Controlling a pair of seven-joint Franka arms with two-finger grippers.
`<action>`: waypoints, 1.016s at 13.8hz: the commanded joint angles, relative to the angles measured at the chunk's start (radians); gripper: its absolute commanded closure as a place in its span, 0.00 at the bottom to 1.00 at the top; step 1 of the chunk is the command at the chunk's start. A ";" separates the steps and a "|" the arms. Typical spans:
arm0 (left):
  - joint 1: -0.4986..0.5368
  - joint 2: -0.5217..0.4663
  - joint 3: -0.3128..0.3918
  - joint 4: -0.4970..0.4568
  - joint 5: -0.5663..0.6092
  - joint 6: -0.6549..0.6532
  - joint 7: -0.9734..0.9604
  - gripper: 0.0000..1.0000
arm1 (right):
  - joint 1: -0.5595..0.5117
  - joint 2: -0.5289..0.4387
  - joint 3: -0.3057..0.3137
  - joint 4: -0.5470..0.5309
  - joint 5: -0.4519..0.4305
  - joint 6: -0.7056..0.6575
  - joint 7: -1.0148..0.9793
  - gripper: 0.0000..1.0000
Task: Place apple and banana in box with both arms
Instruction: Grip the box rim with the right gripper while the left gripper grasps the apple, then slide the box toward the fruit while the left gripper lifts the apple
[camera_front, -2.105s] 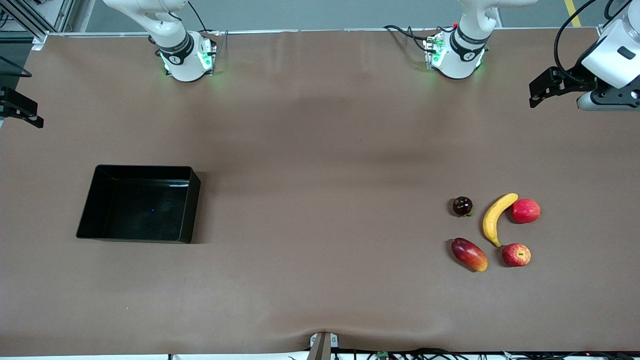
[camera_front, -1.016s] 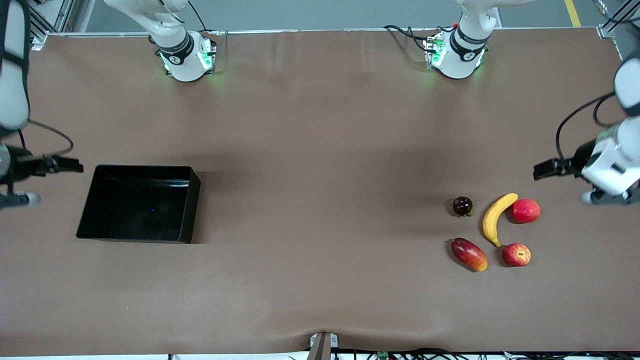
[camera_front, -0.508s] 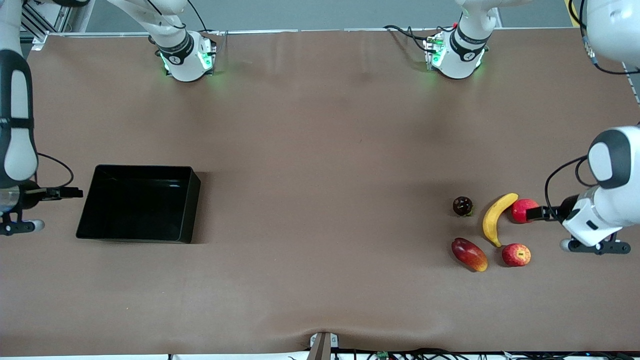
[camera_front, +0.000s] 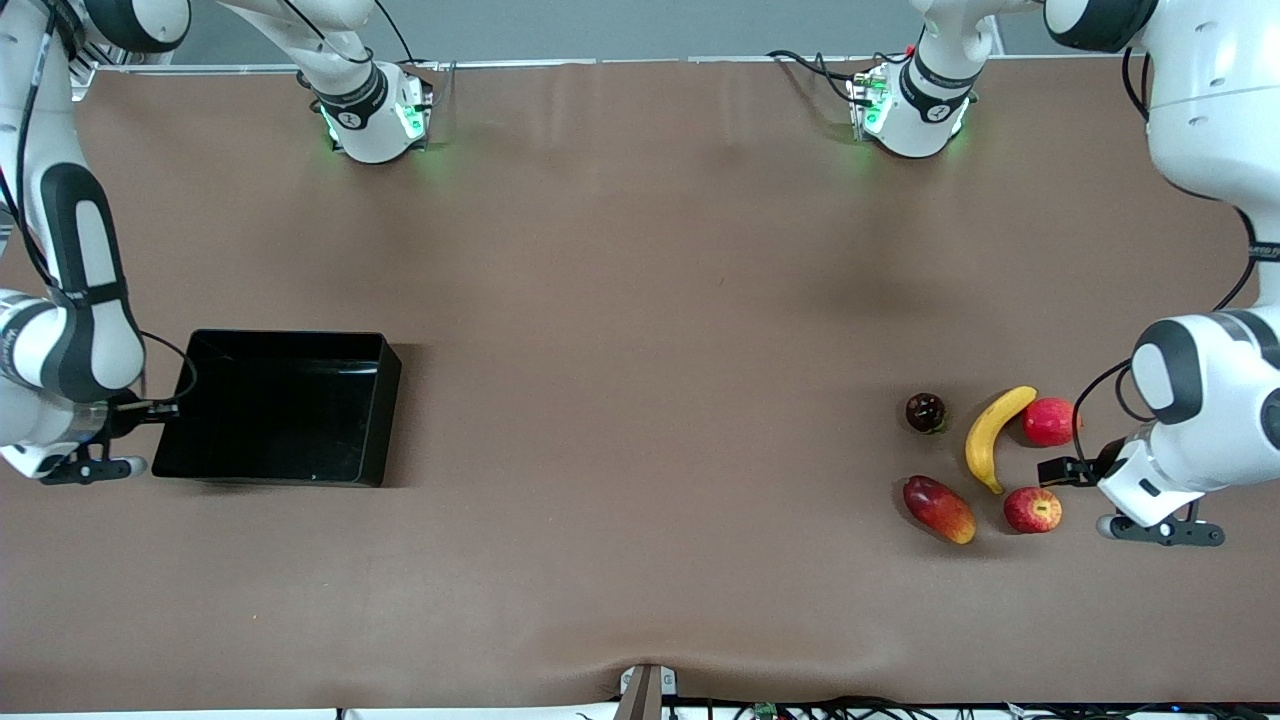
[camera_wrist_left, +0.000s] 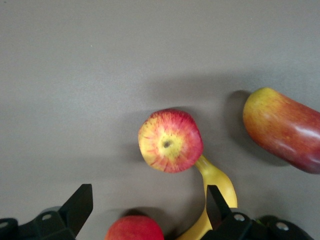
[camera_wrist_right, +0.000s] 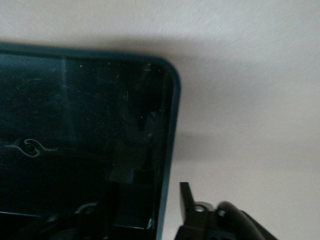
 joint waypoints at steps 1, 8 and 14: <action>-0.013 0.058 0.001 0.050 0.003 0.050 -0.048 0.00 | -0.024 -0.015 0.021 -0.021 0.033 -0.009 -0.018 1.00; -0.016 0.131 -0.002 0.061 0.000 0.137 -0.108 0.00 | 0.048 -0.035 0.024 0.233 0.118 -0.493 0.046 1.00; -0.011 0.132 -0.005 0.058 0.016 0.141 -0.055 1.00 | 0.275 -0.058 0.026 0.249 0.295 -0.612 0.439 1.00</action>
